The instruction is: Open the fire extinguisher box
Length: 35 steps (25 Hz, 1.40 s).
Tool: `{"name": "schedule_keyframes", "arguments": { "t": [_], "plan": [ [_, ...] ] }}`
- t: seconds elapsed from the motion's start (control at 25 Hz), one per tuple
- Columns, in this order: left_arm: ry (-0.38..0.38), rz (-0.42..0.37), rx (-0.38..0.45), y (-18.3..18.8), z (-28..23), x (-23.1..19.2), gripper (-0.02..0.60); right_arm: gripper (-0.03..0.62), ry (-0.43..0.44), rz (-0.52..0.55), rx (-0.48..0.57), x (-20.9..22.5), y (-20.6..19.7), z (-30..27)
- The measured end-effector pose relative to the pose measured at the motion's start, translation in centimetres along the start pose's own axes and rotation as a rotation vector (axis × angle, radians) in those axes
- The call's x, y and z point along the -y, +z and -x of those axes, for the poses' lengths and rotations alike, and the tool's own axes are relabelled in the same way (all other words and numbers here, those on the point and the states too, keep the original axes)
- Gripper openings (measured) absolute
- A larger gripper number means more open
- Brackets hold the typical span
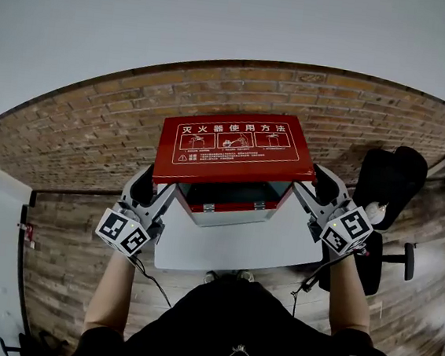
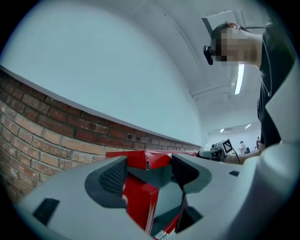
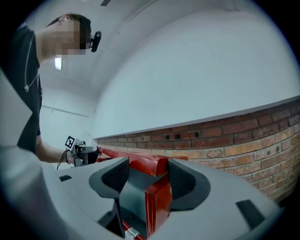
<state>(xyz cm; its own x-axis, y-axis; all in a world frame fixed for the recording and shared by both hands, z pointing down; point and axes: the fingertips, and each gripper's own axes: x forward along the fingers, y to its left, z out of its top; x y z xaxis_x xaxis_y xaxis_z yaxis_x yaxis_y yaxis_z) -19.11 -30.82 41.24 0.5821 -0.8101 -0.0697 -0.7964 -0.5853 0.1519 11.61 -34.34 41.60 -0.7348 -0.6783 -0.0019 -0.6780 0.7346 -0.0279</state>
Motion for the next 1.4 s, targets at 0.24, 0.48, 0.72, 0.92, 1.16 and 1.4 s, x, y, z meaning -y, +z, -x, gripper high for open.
{"name": "schedule_keyframes", "arguments": {
  "t": [0.24,0.48,0.72,0.92,1.16,1.4],
  "plan": [
    [-0.006,-0.008,0.083,5.7,-2.0,-0.8,0.341,0.268,0.0,0.078,0.062,1.4,4.8,-1.7],
    [0.031,-0.089,0.098,8.9,-4.7,-2.5,0.339,0.17,-0.087,0.118,0.106,4.9,8.4,-4.2],
    [0.055,-0.099,0.112,11.2,-7.9,-5.0,0.339,0.114,-0.145,0.116,0.131,8.4,11.0,-7.7],
    [0.078,-0.127,0.102,12.0,-10.5,-7.2,0.339,0.094,-0.154,0.072,0.156,11.1,12.1,-10.8],
    [0.119,-0.12,0.071,11.8,-13.6,-10.1,0.339,0.086,-0.192,0.029,0.141,13.8,11.8,-14.1],
    [0.164,-0.059,0.083,11.8,-15.0,-11.6,0.339,0.085,-0.227,-0.05,0.192,15.2,11.6,-15.6]
  ]
}}
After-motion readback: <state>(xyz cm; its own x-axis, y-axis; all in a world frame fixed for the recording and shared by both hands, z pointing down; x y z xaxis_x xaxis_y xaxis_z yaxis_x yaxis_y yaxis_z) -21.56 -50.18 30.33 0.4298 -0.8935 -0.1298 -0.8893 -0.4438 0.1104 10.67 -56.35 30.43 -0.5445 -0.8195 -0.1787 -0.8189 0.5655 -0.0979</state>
